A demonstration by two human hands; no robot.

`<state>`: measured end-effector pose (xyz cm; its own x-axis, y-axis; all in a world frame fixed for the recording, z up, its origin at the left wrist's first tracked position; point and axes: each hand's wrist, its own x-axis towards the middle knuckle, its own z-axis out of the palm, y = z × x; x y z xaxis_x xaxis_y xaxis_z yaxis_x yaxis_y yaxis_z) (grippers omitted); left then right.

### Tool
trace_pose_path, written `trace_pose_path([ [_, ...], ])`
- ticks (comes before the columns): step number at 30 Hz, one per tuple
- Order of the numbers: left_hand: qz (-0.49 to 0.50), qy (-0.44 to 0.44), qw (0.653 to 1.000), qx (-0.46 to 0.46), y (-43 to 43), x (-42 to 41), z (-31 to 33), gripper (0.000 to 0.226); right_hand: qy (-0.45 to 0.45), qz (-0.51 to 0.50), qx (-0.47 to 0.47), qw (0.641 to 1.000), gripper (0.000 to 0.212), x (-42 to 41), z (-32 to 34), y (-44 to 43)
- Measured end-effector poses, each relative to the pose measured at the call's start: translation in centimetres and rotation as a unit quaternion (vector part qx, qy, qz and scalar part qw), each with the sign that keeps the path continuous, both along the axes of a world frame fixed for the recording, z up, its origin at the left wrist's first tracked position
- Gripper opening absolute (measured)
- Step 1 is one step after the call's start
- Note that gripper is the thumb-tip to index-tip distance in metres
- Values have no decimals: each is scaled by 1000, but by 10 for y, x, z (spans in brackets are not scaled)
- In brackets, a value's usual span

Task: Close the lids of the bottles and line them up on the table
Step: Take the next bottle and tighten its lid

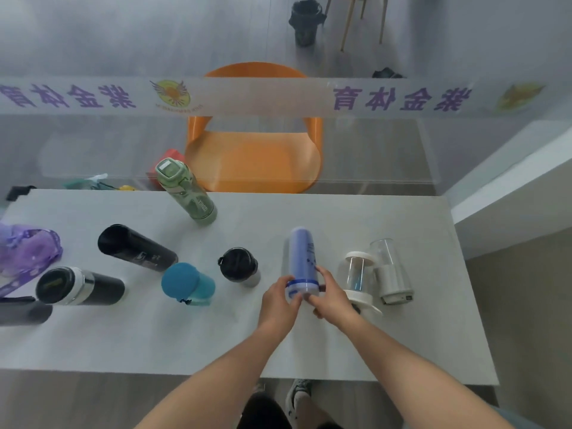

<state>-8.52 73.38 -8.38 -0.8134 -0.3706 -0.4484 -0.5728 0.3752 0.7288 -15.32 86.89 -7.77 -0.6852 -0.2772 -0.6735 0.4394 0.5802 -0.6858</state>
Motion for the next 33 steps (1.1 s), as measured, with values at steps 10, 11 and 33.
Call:
trace_pose_path([
  [10, -105, 128, 973, -162, -14, -8, 69, 46, 39, -12, -44, 998, 46, -7, 62, 4],
  [11, -125, 135, 964, -192, -16, -10, 71, 46, 43, -20, -48, 998, 46, -8, 64, 2],
  [33, -398, 204, 852, -272, 12, -28, 53, 24, 124, -97, 184, 970, 23, 23, 59, 113],
])
